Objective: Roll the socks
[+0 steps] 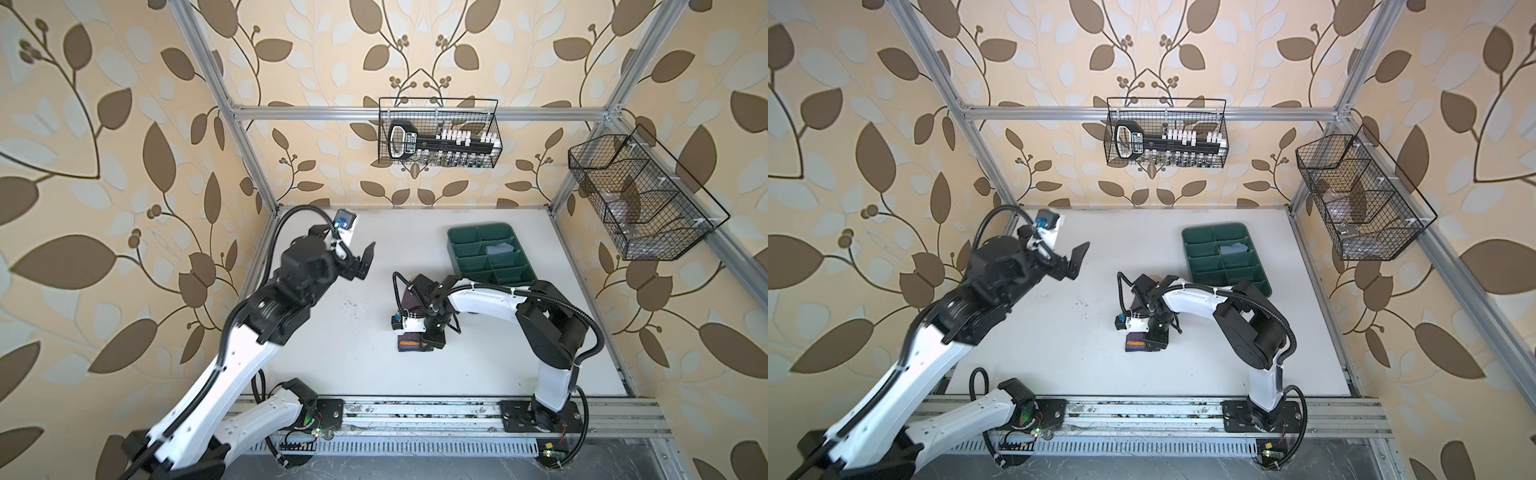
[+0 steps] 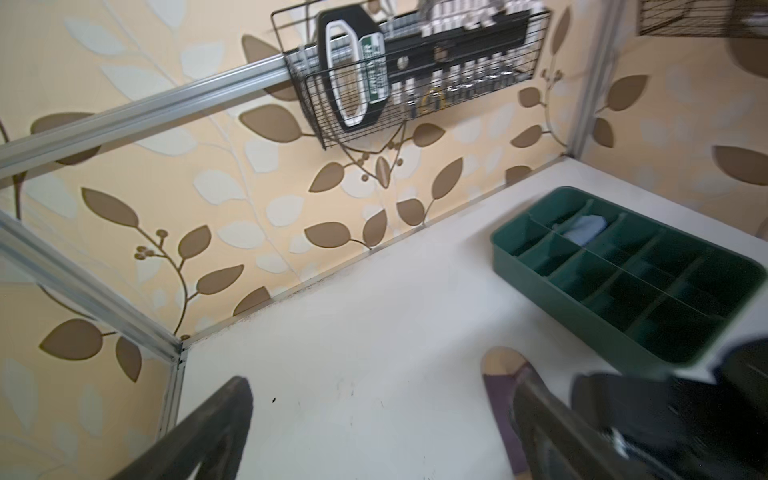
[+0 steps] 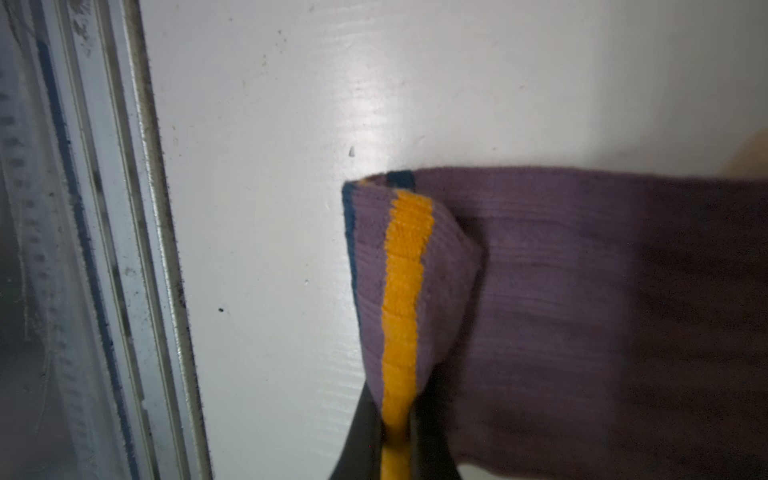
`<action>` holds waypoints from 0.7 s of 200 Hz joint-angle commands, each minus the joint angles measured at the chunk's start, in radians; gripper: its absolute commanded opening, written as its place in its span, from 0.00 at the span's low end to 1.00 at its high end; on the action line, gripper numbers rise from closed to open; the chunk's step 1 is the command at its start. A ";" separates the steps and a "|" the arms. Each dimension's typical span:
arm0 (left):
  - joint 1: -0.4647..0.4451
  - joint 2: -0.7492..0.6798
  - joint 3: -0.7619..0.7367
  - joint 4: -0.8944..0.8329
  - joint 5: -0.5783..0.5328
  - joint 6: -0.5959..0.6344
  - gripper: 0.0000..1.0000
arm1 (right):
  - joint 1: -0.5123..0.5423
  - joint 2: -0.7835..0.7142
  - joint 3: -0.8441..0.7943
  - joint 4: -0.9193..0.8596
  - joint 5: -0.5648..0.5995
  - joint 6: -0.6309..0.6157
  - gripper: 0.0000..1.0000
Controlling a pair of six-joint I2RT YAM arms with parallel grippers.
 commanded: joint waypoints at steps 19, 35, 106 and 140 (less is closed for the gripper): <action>-0.027 -0.165 -0.179 -0.266 0.192 0.151 0.96 | -0.035 0.068 0.011 -0.030 -0.033 0.038 0.00; -0.054 -0.192 -0.269 -0.269 0.186 0.186 0.96 | -0.051 0.085 0.041 -0.021 -0.030 0.046 0.00; -0.669 0.187 -0.528 0.009 -0.320 0.306 0.91 | -0.084 0.150 0.070 -0.038 -0.049 0.009 0.00; -0.679 0.395 -0.544 0.228 -0.391 0.282 0.90 | -0.092 0.154 0.078 -0.046 -0.056 0.001 0.00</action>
